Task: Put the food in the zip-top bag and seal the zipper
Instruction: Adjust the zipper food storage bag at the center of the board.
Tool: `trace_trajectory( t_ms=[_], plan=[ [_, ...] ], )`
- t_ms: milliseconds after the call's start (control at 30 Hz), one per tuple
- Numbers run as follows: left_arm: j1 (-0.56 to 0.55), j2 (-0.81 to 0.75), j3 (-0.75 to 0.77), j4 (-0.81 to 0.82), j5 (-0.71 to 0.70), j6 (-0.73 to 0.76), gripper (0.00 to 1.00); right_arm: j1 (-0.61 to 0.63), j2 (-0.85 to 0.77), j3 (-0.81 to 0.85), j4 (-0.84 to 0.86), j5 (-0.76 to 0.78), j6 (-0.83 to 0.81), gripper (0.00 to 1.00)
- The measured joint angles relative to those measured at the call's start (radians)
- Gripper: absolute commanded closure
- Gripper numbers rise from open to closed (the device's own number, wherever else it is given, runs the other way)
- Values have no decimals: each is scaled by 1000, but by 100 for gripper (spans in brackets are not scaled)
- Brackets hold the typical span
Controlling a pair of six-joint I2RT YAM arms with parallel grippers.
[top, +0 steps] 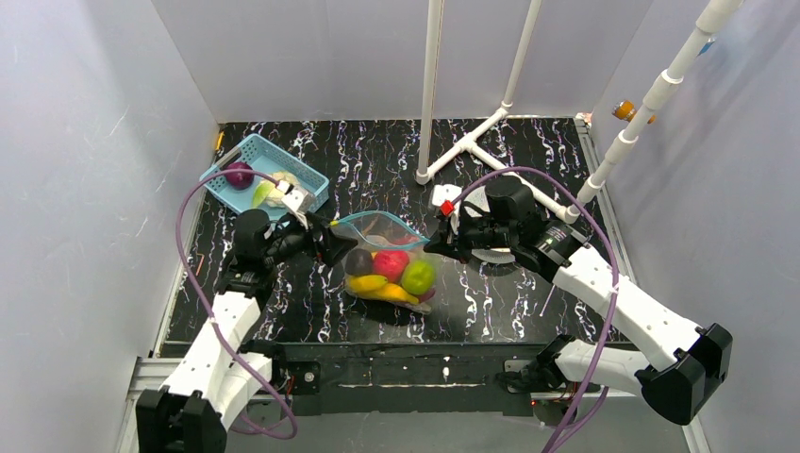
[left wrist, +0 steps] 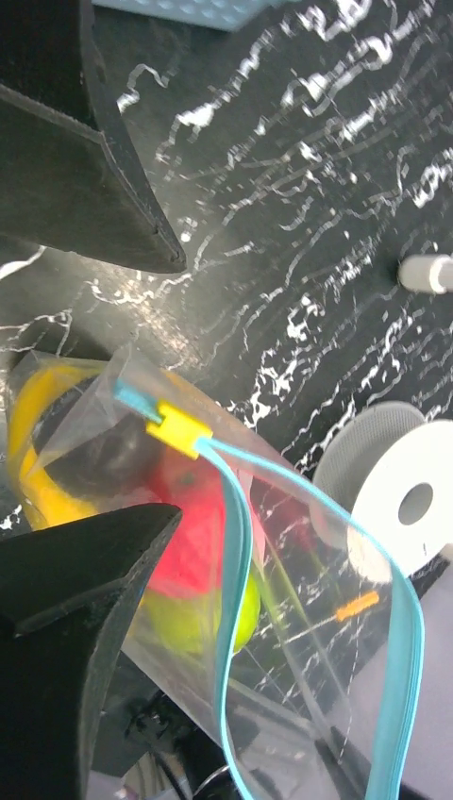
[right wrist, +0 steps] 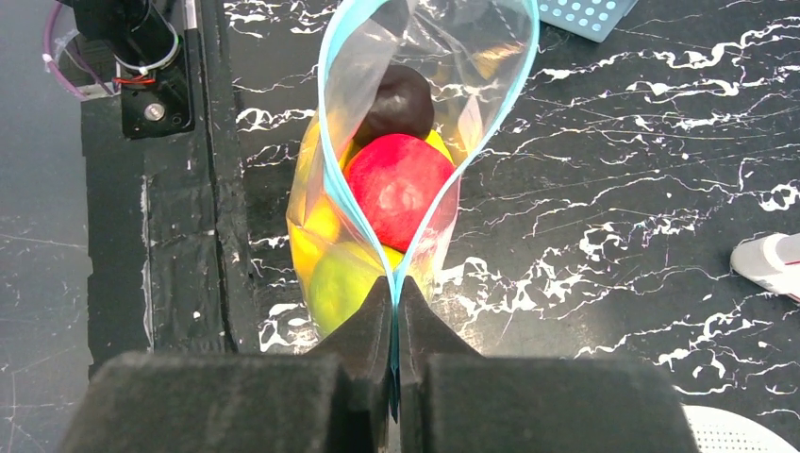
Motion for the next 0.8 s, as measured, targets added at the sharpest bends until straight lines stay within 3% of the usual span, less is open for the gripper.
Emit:
trace_trajectory(
  t_ms=[100,200,300,333,400,600,667,800],
  plan=[
    [3,66,-21,122,92,-13,26,-3,2,0,-2,-7,0,98],
    [3,105,-30,204,184,-31,63,-7,2,0,-2,-3,4,83],
    [3,95,-45,270,235,-46,79,-13,-5,-8,2,16,23,72],
    [3,84,-52,280,243,-50,86,-13,-7,-9,2,23,30,62],
    [3,55,-61,280,252,-47,98,-17,-15,-10,6,55,56,52],
    [3,-26,-69,270,255,-41,100,-18,-76,-10,17,220,190,23],
    [2,-38,-70,277,259,-55,100,-19,-113,-10,25,232,244,3],
    [-9,-38,-70,274,271,-71,100,-19,-176,-9,108,151,338,2]
  ],
)
